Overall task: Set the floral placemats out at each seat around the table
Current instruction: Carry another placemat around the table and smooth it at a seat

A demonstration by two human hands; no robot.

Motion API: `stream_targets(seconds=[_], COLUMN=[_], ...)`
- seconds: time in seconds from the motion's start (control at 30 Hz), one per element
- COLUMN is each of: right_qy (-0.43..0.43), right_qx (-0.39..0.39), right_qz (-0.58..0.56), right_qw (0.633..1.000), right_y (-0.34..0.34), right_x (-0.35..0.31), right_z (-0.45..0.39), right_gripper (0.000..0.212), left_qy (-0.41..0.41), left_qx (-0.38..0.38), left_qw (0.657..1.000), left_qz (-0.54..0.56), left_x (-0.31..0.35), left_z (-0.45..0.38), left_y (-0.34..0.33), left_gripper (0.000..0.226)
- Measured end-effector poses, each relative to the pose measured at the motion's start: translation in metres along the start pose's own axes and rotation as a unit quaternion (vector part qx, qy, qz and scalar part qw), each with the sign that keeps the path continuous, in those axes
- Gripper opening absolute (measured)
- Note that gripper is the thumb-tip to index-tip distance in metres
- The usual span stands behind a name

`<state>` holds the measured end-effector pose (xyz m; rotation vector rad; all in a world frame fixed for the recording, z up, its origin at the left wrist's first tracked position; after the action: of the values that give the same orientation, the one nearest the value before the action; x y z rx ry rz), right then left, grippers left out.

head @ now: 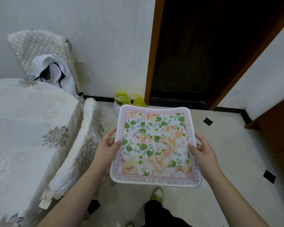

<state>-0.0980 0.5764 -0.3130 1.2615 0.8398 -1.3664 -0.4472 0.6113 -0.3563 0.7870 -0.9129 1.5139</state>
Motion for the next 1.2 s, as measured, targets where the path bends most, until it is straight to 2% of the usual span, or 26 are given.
stream_targets(seconds=[0.3,0.57,0.87,1.2], right_qy=[0.003,0.019,0.017,-0.002], right_qx=[-0.047,-0.104,-0.138,-0.145], right_qz=[-0.005,-0.008,0.008,0.021], right_qw=[0.999,0.994,0.990,0.989], right_y=[0.003,-0.007,-0.047,-0.121], right_x=[-0.012,-0.035,-0.048,-0.064], right_z=[-0.119,-0.203,-0.261,-0.345], right_gripper=[0.048,0.048,0.049,0.044], left_qy=[-0.026,-0.028,-0.019,-0.013], left_qx=[0.085,0.137,0.176,0.170], left_qw=[0.994,0.989,0.984,0.985], left_qz=[-0.055,-0.038,-0.026,0.018], left_x=[0.051,0.082,0.096,0.121], left_z=[-0.064,-0.101,-0.136,-0.225], left_y=[-0.033,-0.047,-0.026,0.018], left_gripper=[0.046,0.047,0.047,0.045])
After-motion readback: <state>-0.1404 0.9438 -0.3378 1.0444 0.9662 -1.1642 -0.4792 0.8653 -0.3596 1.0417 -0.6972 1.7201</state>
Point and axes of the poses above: each hand's wrist, its own z-axis away from the middle knuckle, its own y-axis out of the back of the hand, x = y × z, the point moved 5 cm from there along -z, towards the middle knuckle, and after that the axes turned 7 degrees about y, right-handed, at the moved point
